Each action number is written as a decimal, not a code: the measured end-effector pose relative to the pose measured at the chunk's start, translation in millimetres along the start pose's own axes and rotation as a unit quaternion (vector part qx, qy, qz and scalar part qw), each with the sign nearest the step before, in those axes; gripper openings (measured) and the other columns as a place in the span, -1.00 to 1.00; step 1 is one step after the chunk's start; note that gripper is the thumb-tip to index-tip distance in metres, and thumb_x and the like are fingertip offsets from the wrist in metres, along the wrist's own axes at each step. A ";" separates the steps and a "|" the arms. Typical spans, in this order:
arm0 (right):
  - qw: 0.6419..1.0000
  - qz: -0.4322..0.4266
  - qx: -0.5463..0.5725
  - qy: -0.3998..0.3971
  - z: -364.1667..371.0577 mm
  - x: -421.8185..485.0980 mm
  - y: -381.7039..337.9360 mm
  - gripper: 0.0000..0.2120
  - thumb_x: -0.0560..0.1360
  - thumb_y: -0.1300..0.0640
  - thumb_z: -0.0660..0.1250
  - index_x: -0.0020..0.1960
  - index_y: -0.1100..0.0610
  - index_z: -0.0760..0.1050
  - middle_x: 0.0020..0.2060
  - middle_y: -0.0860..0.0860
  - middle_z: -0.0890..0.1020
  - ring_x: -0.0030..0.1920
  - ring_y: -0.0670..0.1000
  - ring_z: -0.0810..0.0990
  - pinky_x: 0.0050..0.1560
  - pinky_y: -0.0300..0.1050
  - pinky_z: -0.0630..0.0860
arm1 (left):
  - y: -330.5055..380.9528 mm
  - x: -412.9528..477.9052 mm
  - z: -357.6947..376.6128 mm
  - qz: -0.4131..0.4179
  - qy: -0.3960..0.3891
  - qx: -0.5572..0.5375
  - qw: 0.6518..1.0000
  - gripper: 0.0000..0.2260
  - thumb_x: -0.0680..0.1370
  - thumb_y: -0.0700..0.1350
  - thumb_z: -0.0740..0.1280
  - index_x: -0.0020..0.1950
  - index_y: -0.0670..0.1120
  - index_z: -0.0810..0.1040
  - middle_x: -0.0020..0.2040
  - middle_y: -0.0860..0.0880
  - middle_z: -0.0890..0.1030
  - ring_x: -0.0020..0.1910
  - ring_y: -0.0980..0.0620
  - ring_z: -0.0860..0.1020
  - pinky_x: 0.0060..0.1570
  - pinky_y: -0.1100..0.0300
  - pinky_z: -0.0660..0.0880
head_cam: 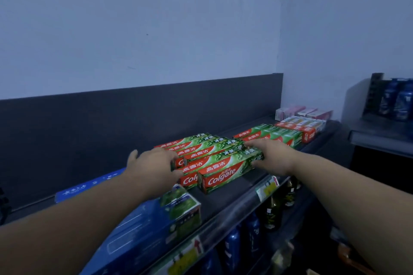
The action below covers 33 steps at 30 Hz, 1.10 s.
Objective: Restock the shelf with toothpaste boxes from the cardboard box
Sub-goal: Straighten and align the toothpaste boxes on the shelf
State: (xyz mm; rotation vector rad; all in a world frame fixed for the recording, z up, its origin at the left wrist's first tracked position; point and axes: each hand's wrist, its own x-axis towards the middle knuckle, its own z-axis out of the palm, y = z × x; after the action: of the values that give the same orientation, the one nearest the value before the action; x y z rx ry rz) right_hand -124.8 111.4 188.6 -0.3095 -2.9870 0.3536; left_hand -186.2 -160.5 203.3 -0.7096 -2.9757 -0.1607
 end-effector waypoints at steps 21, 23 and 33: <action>0.998 -0.043 0.017 -0.031 14.5 77.7 33.0 -0.53 0.61 0.03 0.24 0.50 -0.04 0.25 0.33 0.01 0.51 0.28 0.05 0.50 0.21 -0.16 0.42 | 37.1 69.5 14.3 0.020 -0.149 0.100 0.984 -0.69 0.55 0.10 0.30 0.25 0.05 0.51 0.16 0.06 0.53 0.02 0.11 0.45 0.00 0.26 0.40; 0.999 -0.037 0.020 -0.023 11.8 80.2 34.4 -0.53 0.62 0.07 0.21 0.51 -0.01 0.24 0.35 0.03 0.50 0.27 0.07 0.50 0.20 -0.14 0.45 | 39.1 68.3 14.1 0.016 -0.162 0.060 0.985 -0.66 0.55 0.02 0.33 0.33 0.06 0.46 0.24 0.05 0.50 0.11 0.09 0.46 0.09 0.24 0.41; 0.997 -0.006 0.061 -0.050 25.3 99.6 43.7 -0.55 0.67 0.10 0.07 0.54 0.08 0.18 0.45 0.12 0.37 0.34 0.10 0.44 0.21 -0.19 0.40 | 53.2 62.9 12.1 -0.009 -0.147 -0.082 0.986 -0.67 0.59 -0.06 0.28 0.35 0.04 0.46 0.29 0.05 0.46 0.20 0.08 0.45 0.23 0.20 0.42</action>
State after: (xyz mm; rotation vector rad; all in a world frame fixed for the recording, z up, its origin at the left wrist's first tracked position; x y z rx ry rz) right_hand -217.0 168.9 162.8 -0.2680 -3.0457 0.5646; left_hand -218.8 -83.9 202.0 -0.7880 -3.2791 -0.3320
